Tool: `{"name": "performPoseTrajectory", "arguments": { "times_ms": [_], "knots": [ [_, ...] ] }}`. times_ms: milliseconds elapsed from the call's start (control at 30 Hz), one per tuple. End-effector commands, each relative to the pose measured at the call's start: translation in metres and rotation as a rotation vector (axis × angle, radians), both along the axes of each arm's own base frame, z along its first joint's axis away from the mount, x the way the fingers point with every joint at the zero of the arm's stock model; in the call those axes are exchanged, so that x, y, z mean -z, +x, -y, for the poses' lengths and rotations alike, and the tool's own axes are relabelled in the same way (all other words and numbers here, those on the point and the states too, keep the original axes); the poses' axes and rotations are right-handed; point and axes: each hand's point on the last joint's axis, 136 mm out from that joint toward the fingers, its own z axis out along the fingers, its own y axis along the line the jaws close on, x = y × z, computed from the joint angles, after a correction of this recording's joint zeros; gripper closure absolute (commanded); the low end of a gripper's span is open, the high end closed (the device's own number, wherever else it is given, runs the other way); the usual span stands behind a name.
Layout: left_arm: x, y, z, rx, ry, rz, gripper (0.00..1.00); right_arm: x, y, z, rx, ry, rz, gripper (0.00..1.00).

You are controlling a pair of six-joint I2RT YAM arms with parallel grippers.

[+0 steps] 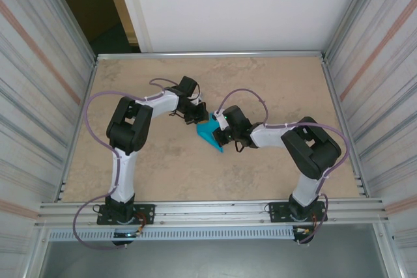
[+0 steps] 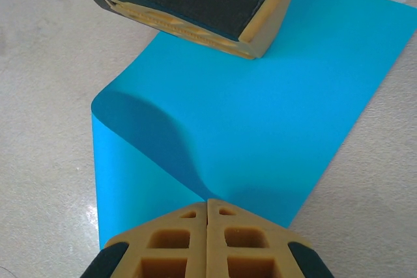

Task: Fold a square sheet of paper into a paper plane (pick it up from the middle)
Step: Third fold the triangle at the center of the table.

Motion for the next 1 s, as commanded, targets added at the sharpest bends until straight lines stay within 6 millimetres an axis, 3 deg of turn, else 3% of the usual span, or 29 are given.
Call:
{"name": "performPoseTrajectory", "arguments": {
  "times_ms": [0, 267, 500, 967],
  "knots": [
    [0.024, -0.016, -0.007, 0.02, 0.054, -0.079, 0.93, 0.0, 0.004, -0.002, 0.011, 0.012, -0.025, 1.0],
    [0.004, -0.004, 0.001, 0.023, 0.013, -0.039, 0.93, 0.005, 0.003, 0.001, 0.022, -0.003, -0.039, 1.0],
    [0.02, -0.011, -0.005, 0.027, 0.048, -0.076, 0.93, 0.0, 0.007, 0.0, 0.032, 0.002, -0.024, 1.0],
    [0.029, -0.015, -0.008, 0.047, 0.066, -0.09, 0.95, 0.0, 0.013, 0.004, 0.051, -0.006, -0.019, 1.0]
  ]
}}
